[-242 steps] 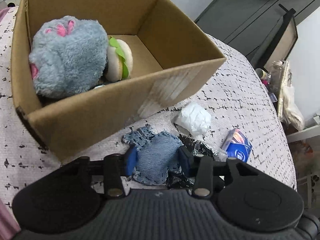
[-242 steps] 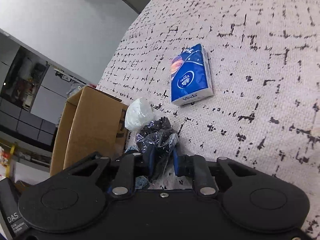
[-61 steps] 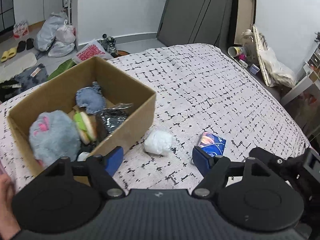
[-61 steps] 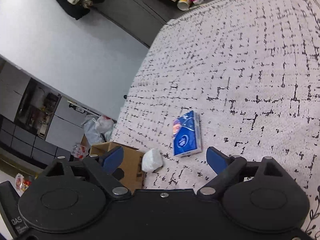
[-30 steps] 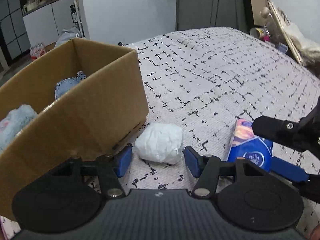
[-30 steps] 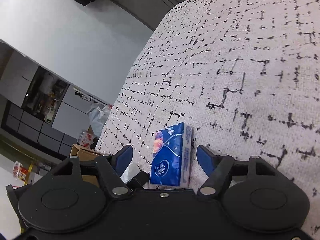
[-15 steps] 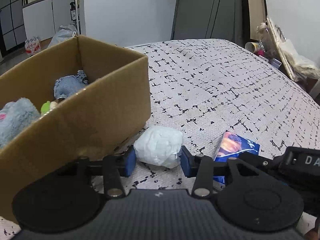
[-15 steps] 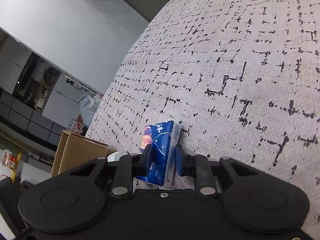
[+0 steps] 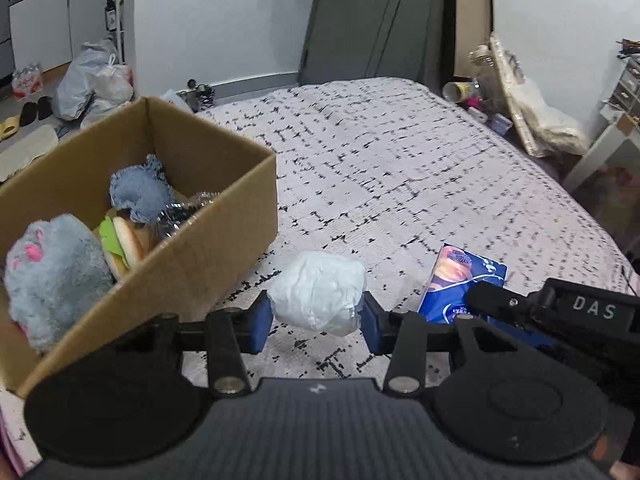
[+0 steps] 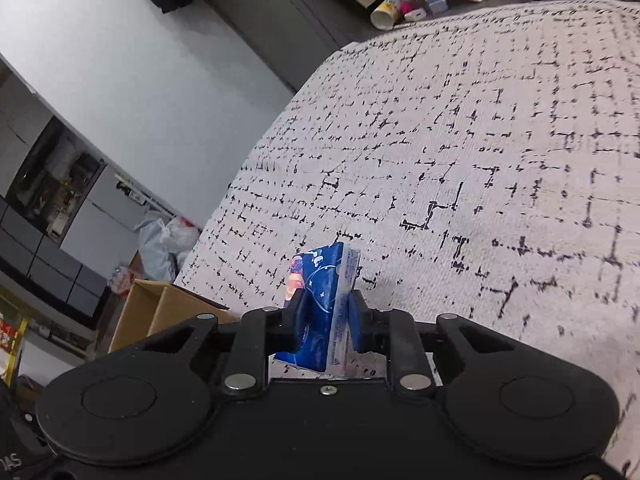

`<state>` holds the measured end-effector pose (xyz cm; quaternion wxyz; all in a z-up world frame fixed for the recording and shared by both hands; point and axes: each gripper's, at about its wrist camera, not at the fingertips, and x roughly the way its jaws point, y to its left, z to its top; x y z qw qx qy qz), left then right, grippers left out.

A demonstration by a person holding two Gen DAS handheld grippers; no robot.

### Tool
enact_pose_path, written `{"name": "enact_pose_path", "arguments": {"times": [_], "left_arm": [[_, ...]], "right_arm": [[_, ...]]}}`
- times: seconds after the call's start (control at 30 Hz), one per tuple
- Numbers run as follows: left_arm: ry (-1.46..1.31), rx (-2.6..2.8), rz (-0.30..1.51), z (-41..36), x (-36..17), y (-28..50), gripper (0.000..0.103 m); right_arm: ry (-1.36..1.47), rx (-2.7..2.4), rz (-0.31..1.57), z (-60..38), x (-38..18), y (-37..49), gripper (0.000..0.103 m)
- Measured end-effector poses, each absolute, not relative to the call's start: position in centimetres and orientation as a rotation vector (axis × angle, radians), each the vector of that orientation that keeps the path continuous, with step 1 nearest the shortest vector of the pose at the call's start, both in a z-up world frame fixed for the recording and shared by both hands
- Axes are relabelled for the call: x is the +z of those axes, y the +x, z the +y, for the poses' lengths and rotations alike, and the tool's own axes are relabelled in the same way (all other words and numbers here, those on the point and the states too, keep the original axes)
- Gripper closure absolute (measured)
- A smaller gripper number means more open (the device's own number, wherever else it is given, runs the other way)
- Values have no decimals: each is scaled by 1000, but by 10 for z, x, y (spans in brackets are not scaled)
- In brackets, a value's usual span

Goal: Organize soft objects
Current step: 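Carry both items over the box and release them inside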

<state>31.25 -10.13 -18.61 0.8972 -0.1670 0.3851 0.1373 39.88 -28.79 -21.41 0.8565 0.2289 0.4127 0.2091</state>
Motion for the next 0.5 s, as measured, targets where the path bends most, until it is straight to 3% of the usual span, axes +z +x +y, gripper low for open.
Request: {"name": "enact_pose_path", "arguments": {"times": [0.5], "left_arm": [[-355, 208, 758, -64, -133, 272, 59]], "right_arm": [[375, 426, 768, -253, -166, 356, 82]]}}
